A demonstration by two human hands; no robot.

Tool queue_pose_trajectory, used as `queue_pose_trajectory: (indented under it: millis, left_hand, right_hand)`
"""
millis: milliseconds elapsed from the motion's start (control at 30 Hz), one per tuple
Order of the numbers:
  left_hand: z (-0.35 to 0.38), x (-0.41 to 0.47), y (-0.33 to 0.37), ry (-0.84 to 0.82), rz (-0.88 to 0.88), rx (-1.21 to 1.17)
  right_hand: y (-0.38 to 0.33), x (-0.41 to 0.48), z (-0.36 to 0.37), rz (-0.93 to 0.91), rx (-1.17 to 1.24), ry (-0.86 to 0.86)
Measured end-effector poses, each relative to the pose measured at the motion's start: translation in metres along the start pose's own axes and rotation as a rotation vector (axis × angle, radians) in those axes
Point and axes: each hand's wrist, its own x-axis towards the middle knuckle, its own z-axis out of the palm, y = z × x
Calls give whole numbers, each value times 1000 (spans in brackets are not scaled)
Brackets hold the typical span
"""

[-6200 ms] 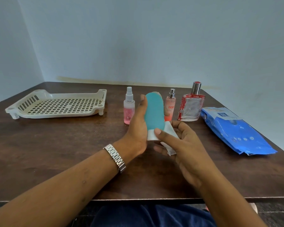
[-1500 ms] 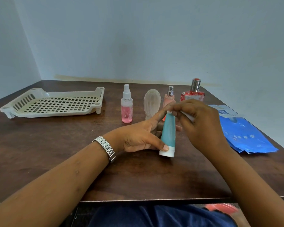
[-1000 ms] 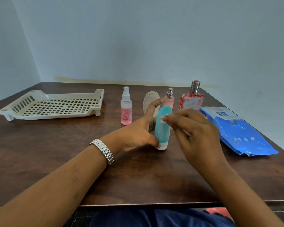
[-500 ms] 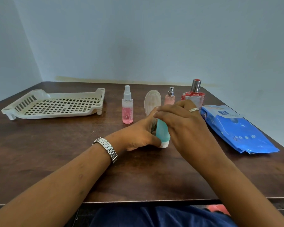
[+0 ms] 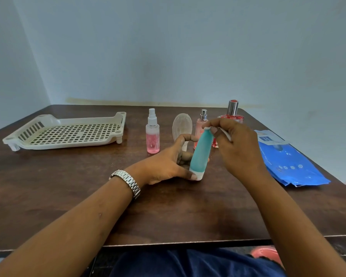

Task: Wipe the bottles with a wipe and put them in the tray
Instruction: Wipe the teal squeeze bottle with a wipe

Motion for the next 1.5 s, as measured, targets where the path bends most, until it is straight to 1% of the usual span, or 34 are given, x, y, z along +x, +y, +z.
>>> queue_pose_trajectory:
  millis: [100,233,267,400,533,600,667,767,800,867,933,967,1000,1067,1133,1333,1433,1500]
  left_hand:
    - [1,-1,0,15,6,48]
    - [0,-1,2,12,26,98]
    - [0,-1,3,13,24,111]
    - [-1,-1,1,3,24,129]
    - [-2,0,1,6,7,143]
    - [0,-1,2,18,8,153]
    - [1,-3,2,42,20,165]
    - [0,-4,5,52,24,205]
    - [0,-4,6,46,21,212]
    - [-1,-2,3,35,1,206]
    - [-3,-1,-2,15,-30,177]
    - [-4,0,-4,11,-40,164]
    - [-5,0,-5,12,-49,164]
    - [-6,1,-6,16,-58,178]
    - [-6,2,-6,23,-62,185]
    - [-4,1,-4,30,-71,201]
    - [-3,0,-3,35,-76,200]
    - [-4,-1,-2,22,-82,202]
  right_hand:
    - [-5,-2,0,-81,-34,-45]
    - [-13,-11,10,-400,-299,-27]
    - [-11,-12,10,-439,-334,-30]
    - [-4,-15,6,-503,-397,-31]
    - [-11,-23,5,-700,-529,22]
    - [-13,-27,5,-778,-615,6]
    - [-10,-32,8,-788,-705,-55]
    - [-6,-37,13,-757,-741,-147]
    - [-5,-38,13,-760,-735,-156]
    - [-6,-35,10,-762,-699,-122]
    - [-3,-28,9,-696,-556,-44]
    - [-2,-23,8,-610,-452,-4]
    - [-1,-18,8,-486,-339,21]
    - [1,-12,8,-215,-109,8]
    - [2,-10,6,-51,67,-32]
    - [12,-13,6,250,360,-128]
    - [27,-21,13,357,418,-196]
    - [33,-24,14,380,422,-203]
